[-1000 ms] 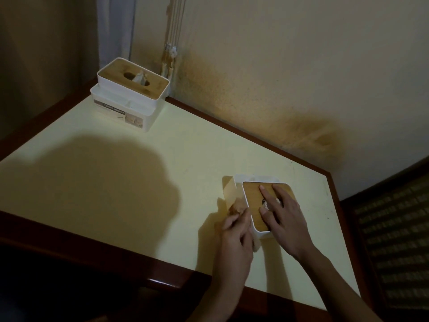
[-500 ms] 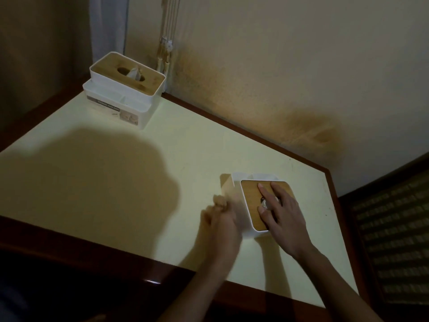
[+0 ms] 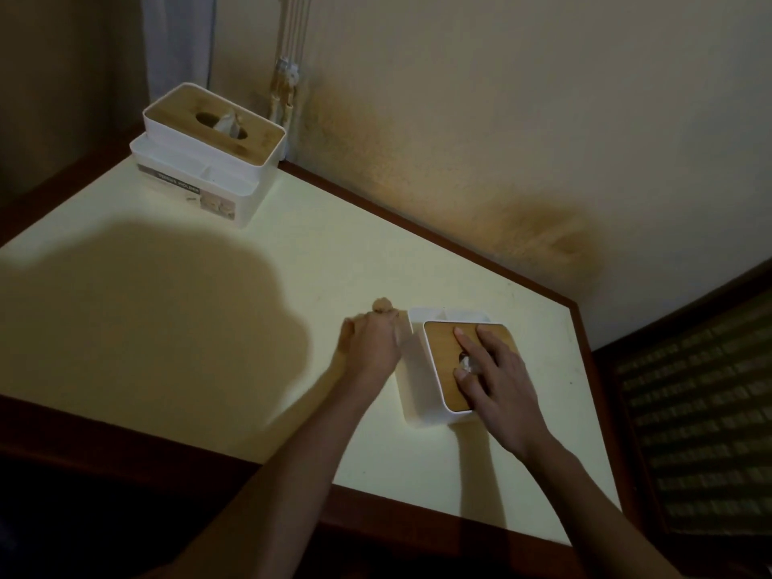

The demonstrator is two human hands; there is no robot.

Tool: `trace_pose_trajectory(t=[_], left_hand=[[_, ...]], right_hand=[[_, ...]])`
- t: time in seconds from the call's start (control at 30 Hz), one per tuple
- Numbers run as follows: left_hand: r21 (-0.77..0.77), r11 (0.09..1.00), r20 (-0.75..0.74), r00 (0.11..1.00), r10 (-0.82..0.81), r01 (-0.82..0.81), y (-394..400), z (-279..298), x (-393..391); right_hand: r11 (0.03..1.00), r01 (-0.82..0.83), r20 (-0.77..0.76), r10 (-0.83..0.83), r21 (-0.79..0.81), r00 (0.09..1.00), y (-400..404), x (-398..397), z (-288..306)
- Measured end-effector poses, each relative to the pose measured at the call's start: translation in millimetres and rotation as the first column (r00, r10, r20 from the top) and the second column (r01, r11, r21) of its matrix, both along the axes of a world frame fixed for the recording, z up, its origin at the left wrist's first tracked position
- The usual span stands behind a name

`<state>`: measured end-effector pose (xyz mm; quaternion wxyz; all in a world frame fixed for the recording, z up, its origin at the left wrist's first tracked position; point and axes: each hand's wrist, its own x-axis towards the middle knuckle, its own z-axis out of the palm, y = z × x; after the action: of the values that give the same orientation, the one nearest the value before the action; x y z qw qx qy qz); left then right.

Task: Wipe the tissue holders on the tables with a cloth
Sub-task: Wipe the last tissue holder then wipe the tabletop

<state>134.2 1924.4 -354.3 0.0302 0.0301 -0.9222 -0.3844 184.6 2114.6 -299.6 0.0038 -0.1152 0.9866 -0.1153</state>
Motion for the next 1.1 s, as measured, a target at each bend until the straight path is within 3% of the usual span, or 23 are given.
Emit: trace_pose_trajectory(t=[0.13,0.23,0.33,0.53,0.63,0.83,0.97,1.1], left_hand=[[-0.007,1.0,-0.055,0.998,0.003,-0.003,-0.5,-4.8,3.4],[-0.158,0.987,-0.067,0.998,-0.009,-0.002,8.4,-7.2,21.2],[-0.193,0.981,-0.021,0.999,-0.033,0.028,24.0,-7.6,64.2],[0.226,0.973,0.057,0.996,-0.069,0.055,33.0,-9.5,131.9],[0.562,0.826,0.169,0.973,-0.156,0.035,10.1,-3.2,140.1],[0.874,0.47,0.171,0.984,-0.052,-0.127,-41.5,4.8,124.5],[0.908,0.385,0.177,0.984,0.004,-0.165,-65.7,12.3,114.4],[0.918,0.362,0.172,0.985,0.006,-0.162,-72.3,10.9,114.2]], right_hand=[[1.0,0.004,-0.004,-0.004,0.007,1.0,-0.2,-1.2,1.6],[1.0,0.011,-0.004,-0.011,0.005,1.0,-1.3,-1.1,3.0],[1.0,0.017,-0.011,-0.017,-0.001,1.0,-1.4,0.9,3.7],[1.0,0.015,-0.035,-0.015,0.007,0.999,-6.3,2.5,7.7],[1.0,0.023,-0.027,-0.023,-0.004,0.999,-7.0,3.6,8.4],[0.996,0.075,-0.014,-0.076,-0.058,0.997,-8.4,4.5,8.6],[0.961,0.264,-0.062,-0.269,-0.083,0.961,-41.1,-10.5,19.1],[0.836,0.518,-0.016,-0.53,-0.181,0.848,-89.4,-14.6,10.4]])
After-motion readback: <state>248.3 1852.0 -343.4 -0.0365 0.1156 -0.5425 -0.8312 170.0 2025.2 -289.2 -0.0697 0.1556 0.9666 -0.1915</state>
